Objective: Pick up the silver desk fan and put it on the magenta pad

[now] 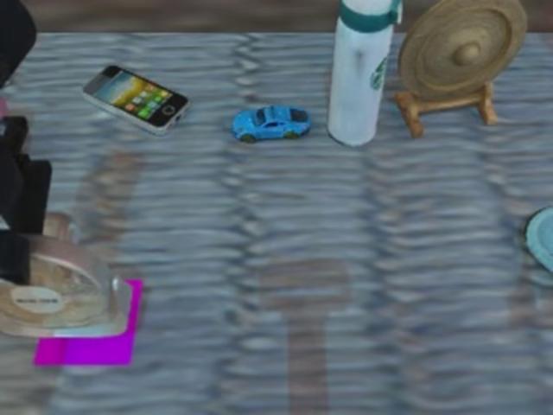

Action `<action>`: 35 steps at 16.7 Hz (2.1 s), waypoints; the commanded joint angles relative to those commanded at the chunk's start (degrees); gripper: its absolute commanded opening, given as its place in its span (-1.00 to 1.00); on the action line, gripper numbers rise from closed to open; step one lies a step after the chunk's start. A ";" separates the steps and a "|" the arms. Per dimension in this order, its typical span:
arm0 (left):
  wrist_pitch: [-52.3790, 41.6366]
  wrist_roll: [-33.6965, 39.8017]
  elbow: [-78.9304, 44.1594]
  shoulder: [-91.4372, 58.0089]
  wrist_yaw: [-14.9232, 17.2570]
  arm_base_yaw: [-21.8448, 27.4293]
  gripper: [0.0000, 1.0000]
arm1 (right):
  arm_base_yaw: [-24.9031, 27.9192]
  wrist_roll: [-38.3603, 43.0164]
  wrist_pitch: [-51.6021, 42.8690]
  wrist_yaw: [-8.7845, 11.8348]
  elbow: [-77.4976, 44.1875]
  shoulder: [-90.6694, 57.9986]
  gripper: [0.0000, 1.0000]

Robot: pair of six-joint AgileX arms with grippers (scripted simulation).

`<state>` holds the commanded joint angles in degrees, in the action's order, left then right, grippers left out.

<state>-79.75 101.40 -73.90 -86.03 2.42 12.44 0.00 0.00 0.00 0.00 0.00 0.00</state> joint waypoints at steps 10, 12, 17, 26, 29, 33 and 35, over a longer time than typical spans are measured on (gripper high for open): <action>5.79 0.43 4.98 -0.49 0.13 -0.11 -1.00 | 0.00 0.00 0.00 0.00 0.00 0.00 1.00; 7.94 0.50 7.06 -0.79 0.13 -0.16 -1.00 | 0.00 0.00 0.00 0.00 0.00 0.00 1.00; 8.13 0.51 7.25 -0.82 0.14 -0.16 -0.85 | 0.00 0.00 0.00 0.00 0.00 0.00 1.00; 8.13 0.51 7.25 -0.82 0.14 -0.16 0.51 | 0.00 0.00 0.00 0.00 0.00 0.00 1.00; 8.13 0.51 7.25 -0.82 0.14 -0.16 0.96 | 0.00 0.00 0.00 0.00 0.00 0.00 1.00; 8.13 0.51 7.25 -0.82 0.14 -0.16 1.00 | 0.00 0.00 0.00 0.00 0.00 0.00 1.00; 8.13 0.51 7.25 -0.82 0.14 -0.16 1.00 | 0.00 0.00 0.00 0.00 0.00 0.00 1.00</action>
